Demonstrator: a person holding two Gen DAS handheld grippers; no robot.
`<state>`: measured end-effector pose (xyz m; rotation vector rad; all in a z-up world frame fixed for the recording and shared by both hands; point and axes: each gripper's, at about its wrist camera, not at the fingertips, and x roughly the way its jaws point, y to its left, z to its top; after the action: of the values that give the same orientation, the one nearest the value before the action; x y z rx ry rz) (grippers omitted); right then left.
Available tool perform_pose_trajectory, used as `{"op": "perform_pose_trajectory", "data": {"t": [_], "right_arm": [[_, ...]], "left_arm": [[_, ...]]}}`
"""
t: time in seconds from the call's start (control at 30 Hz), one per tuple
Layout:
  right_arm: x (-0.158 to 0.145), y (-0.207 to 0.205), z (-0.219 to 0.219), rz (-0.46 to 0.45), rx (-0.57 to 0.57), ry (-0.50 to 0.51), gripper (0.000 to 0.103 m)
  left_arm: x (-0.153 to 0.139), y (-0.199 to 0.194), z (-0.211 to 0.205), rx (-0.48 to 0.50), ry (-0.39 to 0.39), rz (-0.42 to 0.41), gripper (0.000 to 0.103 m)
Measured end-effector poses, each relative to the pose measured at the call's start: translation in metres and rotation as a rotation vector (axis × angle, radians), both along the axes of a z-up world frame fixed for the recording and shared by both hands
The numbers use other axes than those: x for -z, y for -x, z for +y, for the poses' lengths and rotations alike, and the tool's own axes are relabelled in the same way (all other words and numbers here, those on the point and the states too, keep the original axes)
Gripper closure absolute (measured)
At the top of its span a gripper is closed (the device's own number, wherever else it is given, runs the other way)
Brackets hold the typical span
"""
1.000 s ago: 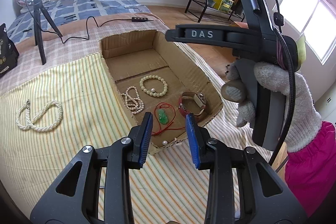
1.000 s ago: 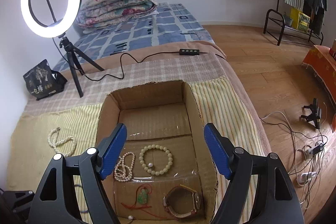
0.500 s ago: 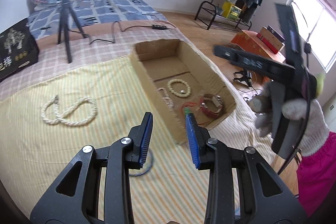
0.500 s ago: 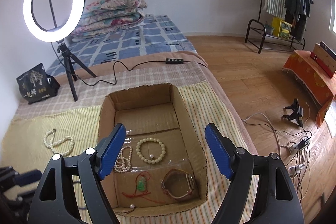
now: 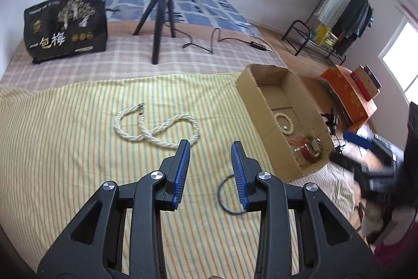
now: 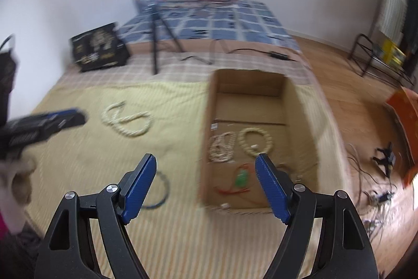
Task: Organize jewelry
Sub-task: 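Withdraw both tools from the box toward the bangle and pearl rope necklace, then grasp the blue bangle with the right gripper while the left gripper grasps the pearl rope necklace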
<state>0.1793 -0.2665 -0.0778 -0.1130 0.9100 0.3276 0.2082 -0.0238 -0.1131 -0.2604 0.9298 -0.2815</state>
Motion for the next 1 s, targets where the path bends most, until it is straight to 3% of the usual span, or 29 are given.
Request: {"op": "perform_pose_trajectory", "data": {"t": [0.3,0.43,0.63,1.0], "right_arm": [[0.046,0.037,0.069,0.057,-0.341,0.07,0.029],[0.075,0.038,0.082,0.133,-0.41,0.109,0.043],[0.095,0.026,0.088,0.201,-0.418,0.125,0.063],[0.112,0.015,0.09,0.254,-0.43,0.119,0.074]], "left_arm": [[0.019,-0.028,0.033,-0.059,0.047,0.096,0.071],[0.033,-0.047,0.039,-0.066,0.046,0.139,0.071],[0.059,-0.073,0.049,-0.104,0.056,0.209,0.071],[0.093,-0.101,0.057,-0.133,0.027,0.28,0.071]]}}
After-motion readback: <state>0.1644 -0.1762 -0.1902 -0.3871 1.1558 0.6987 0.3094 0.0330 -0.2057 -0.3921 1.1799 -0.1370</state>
